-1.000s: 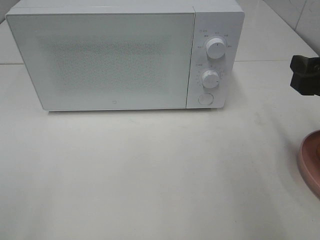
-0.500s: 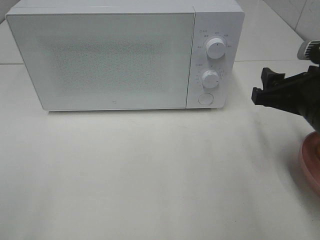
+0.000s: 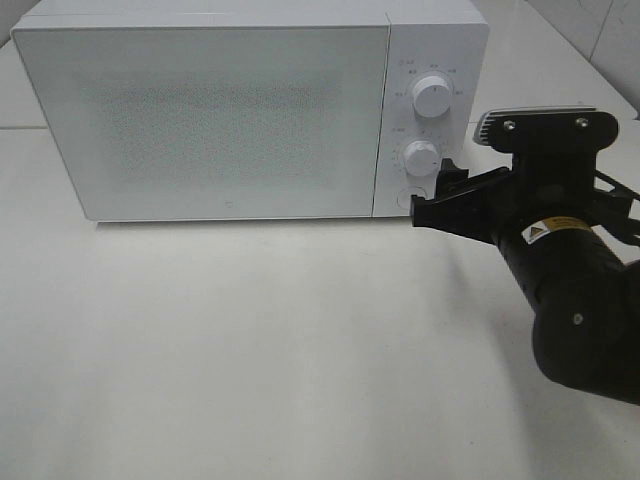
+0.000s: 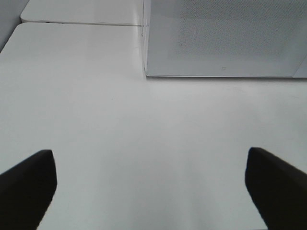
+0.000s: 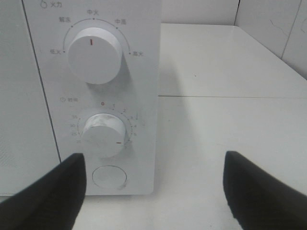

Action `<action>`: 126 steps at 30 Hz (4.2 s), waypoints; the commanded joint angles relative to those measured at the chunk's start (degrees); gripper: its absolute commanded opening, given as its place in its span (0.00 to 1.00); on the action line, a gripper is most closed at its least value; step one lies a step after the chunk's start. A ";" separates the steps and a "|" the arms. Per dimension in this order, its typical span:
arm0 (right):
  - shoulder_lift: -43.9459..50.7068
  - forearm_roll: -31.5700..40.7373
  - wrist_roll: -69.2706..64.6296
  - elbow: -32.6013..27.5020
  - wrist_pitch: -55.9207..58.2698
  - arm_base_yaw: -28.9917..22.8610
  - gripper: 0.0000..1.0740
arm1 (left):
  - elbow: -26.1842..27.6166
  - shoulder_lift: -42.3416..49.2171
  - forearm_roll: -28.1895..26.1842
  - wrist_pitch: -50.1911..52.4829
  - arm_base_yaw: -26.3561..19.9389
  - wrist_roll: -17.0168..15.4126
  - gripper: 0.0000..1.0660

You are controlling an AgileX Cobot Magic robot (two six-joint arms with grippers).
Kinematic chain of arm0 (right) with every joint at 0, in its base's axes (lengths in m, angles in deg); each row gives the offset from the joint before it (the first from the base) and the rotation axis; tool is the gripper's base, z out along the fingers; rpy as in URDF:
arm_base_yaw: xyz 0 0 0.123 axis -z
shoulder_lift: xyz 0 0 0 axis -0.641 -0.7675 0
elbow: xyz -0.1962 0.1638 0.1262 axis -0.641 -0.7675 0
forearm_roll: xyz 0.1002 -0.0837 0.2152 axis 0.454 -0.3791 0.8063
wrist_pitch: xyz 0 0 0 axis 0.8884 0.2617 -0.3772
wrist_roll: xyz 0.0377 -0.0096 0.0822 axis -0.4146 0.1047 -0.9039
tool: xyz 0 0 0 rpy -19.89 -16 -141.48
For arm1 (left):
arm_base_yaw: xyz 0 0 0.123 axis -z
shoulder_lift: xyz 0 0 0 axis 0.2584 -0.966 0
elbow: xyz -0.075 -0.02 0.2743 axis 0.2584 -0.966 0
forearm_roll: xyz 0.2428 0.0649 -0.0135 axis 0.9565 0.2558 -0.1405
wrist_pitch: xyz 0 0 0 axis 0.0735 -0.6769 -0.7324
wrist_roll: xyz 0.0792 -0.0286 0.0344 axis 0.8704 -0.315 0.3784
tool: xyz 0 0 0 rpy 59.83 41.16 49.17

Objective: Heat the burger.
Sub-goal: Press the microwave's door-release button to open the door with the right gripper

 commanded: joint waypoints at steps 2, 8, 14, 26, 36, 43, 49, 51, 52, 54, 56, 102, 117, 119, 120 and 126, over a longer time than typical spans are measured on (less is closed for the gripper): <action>-3.09 1.49 0.80 3.44 -2.18 -0.92 0.71 | -0.06 0.97 -0.29 0.11 -0.11 -0.23 0.94; -6.76 1.09 0.69 6.82 -2.12 -0.92 0.71 | -0.06 0.97 -0.29 0.11 -0.11 -0.23 0.94; -8.71 -1.26 0.57 9.22 -1.66 -0.52 0.71 | -0.06 0.97 -0.29 0.11 -0.11 -0.23 0.94; -13.58 -8.94 -1.38 14.73 3.15 3.50 0.71 | -0.06 0.97 -0.29 0.11 -0.11 -0.23 0.94; -14.78 -10.83 -3.78 15.87 3.44 5.79 0.71 | -0.06 0.97 -0.29 0.11 -0.11 -0.17 0.94; -14.78 -12.03 -5.79 15.87 3.38 7.91 0.71 | -0.06 0.97 -0.29 0.11 -0.11 -0.17 0.94; -14.78 -12.43 -5.84 15.87 3.44 8.14 0.71 | -0.06 0.97 -0.29 0.11 -0.11 -0.17 0.94; -14.78 -12.43 -5.84 15.87 3.95 8.14 0.71 | -0.06 0.97 -0.29 0.11 -0.11 -0.17 0.94; -14.78 -12.43 -5.84 15.87 4.01 8.14 0.71 | -0.06 0.97 -0.29 0.11 -0.11 -0.17 0.94; -14.78 -12.43 -5.84 15.87 4.01 8.14 0.71 | -0.06 0.97 -0.29 0.11 -0.11 -0.17 0.94; -14.78 -12.43 -5.84 15.87 4.07 8.14 0.71 | -0.06 0.97 -0.29 0.11 -0.11 -0.17 0.94; -14.78 -7.22 -87.03 15.76 19.02 8.14 0.00 | -0.06 0.97 -0.29 0.11 -0.11 -0.17 0.94; -18.79 -12.43 -95.40 15.87 13.35 8.77 0.00 | -0.06 0.97 -0.29 0.11 -0.11 -0.11 0.94; -18.79 -12.49 -95.51 16.04 13.81 9.17 0.00 | -0.06 0.97 -0.29 0.11 -0.11 -0.11 0.94; -18.79 -12.49 -95.51 16.04 13.81 9.17 0.00 | -0.06 0.97 -0.29 0.11 -0.11 -0.11 0.94; -19.48 -14.78 -96.26 17.48 14.78 10.71 0.00 | -0.06 0.97 -0.29 0.11 -0.11 -0.11 0.94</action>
